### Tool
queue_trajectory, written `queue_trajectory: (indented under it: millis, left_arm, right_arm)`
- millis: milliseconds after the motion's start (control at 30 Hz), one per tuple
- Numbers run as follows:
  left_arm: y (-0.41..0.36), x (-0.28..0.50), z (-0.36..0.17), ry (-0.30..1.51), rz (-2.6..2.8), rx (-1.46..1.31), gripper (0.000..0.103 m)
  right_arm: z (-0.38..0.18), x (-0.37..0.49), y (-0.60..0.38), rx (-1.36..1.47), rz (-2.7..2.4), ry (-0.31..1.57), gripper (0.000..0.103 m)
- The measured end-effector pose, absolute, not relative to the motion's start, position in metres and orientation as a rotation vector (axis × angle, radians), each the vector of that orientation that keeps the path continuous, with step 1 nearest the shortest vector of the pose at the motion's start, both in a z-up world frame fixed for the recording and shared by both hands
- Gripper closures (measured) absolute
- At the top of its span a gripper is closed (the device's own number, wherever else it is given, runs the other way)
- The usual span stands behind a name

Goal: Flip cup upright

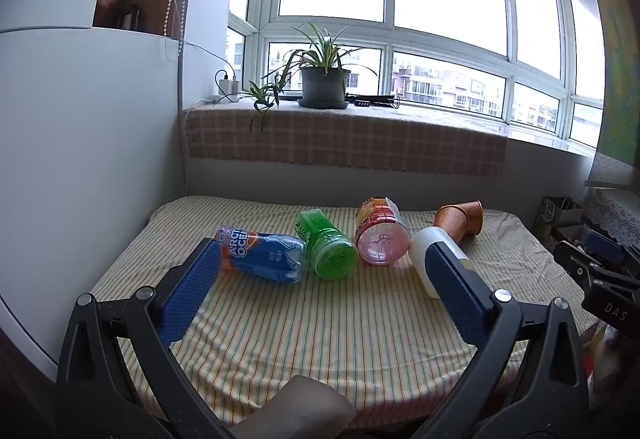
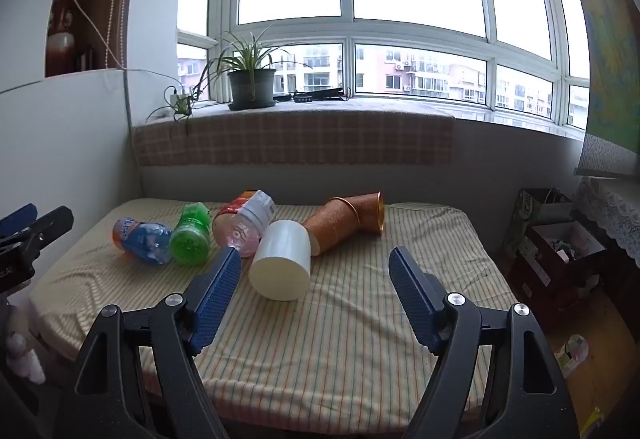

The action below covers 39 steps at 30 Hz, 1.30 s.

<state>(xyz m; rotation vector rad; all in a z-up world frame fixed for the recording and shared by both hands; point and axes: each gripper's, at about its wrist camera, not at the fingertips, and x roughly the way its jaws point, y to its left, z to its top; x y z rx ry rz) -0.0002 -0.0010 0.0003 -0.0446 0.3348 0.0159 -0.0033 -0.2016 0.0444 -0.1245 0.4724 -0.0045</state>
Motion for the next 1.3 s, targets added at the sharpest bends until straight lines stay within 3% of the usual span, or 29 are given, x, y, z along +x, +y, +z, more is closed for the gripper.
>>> queue_trajectory:
  millis: [1300]
  left_arm:
    - [0.012, -0.003, 0.011, 0.341, 0.029, -0.095, 0.000]
  right_arm:
    - [0.048, -0.005, -0.206, -0.091, -0.012, 0.462, 0.027]
